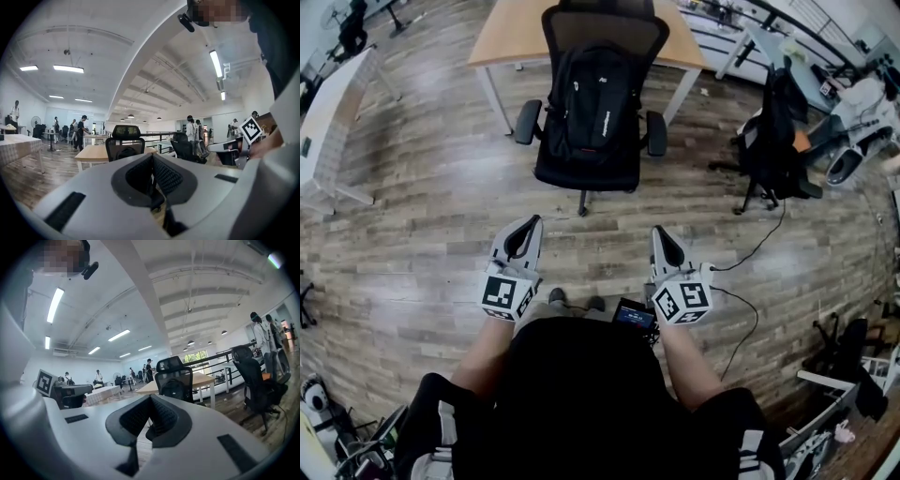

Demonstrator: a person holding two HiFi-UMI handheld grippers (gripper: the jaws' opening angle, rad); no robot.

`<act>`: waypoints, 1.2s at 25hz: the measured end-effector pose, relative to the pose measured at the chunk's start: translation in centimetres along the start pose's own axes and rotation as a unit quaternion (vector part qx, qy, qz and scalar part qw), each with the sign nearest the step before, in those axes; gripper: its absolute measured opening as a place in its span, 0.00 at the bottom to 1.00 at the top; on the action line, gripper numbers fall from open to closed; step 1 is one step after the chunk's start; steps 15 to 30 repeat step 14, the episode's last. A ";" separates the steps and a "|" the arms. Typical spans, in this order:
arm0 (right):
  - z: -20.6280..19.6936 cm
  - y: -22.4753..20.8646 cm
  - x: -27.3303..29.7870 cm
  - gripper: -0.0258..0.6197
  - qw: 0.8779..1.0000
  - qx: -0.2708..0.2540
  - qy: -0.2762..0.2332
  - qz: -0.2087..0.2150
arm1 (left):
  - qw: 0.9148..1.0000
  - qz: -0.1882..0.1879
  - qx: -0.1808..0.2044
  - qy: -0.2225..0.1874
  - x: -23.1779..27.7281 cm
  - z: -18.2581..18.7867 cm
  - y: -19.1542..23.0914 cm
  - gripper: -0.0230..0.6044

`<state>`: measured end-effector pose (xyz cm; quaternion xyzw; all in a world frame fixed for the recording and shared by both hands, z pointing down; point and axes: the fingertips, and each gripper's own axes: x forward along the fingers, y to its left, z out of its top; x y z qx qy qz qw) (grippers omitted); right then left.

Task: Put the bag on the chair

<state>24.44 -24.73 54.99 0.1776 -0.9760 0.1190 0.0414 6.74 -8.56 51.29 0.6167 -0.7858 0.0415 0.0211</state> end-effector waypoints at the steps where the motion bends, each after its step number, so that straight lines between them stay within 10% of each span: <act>1: -0.2 -0.2 -0.3 0.06 1.000 0.000 0.001 0.001 | 1.000 -0.002 0.001 0.000 0.1 -0.1 -0.4 0.04; 30: 0.0 -0.4 -1.0 0.06 1.000 -0.023 -0.004 0.003 | 0.999 0.034 -0.032 -0.009 -0.4 -0.5 -0.6 0.04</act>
